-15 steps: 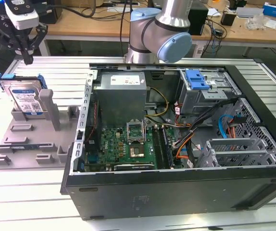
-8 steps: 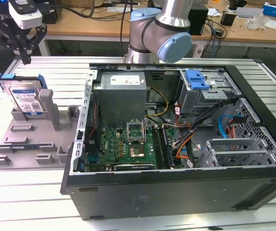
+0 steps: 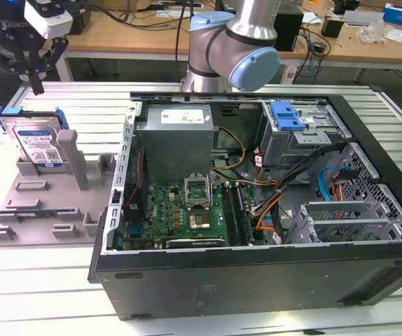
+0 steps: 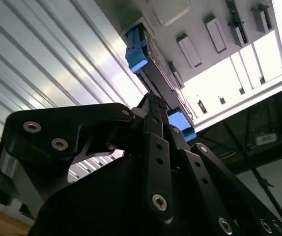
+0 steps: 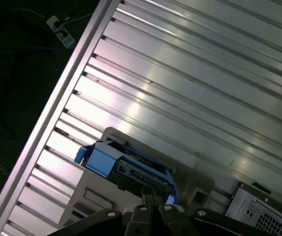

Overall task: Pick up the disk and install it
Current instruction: 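Pick up the disk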

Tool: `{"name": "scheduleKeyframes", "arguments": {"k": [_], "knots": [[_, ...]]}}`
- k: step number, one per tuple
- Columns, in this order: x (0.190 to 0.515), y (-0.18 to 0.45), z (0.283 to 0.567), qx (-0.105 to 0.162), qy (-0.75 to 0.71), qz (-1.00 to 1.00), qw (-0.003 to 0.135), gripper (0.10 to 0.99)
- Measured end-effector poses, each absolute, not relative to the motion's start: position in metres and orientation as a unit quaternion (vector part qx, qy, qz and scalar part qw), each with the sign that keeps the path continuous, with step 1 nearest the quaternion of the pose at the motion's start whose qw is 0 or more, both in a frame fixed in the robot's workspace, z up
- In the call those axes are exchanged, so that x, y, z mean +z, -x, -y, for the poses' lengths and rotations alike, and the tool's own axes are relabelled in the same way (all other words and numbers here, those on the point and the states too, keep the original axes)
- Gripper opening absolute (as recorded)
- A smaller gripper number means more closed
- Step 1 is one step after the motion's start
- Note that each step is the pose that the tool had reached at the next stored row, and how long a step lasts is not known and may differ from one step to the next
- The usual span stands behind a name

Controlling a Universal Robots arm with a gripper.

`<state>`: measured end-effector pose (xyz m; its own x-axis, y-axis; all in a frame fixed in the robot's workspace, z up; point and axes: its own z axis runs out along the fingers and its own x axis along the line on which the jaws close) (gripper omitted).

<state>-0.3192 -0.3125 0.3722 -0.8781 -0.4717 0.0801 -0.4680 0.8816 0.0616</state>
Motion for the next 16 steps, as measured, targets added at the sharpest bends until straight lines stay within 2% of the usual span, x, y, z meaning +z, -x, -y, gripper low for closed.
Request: {"name": "scheduleKeyframes", "arguments": {"k": [1, 6, 8, 9, 16], "knots": [[0.3721, 0.3192, 0.3125, -0.020, -0.251, 0.967, 0.047, 0.114], [0.3720, 0.3192, 0.3125, -0.017, -0.304, 0.951, 0.048, 0.416], [0.3720, 0.3192, 0.3125, -0.016, -0.326, 0.944, 0.048, 0.416], [0.3720, 0.3192, 0.3125, -0.015, -0.333, 0.941, 0.047, 0.482], [0.3718, 0.3192, 0.3125, -0.006, -0.405, 0.914, 0.033, 0.482]]}}
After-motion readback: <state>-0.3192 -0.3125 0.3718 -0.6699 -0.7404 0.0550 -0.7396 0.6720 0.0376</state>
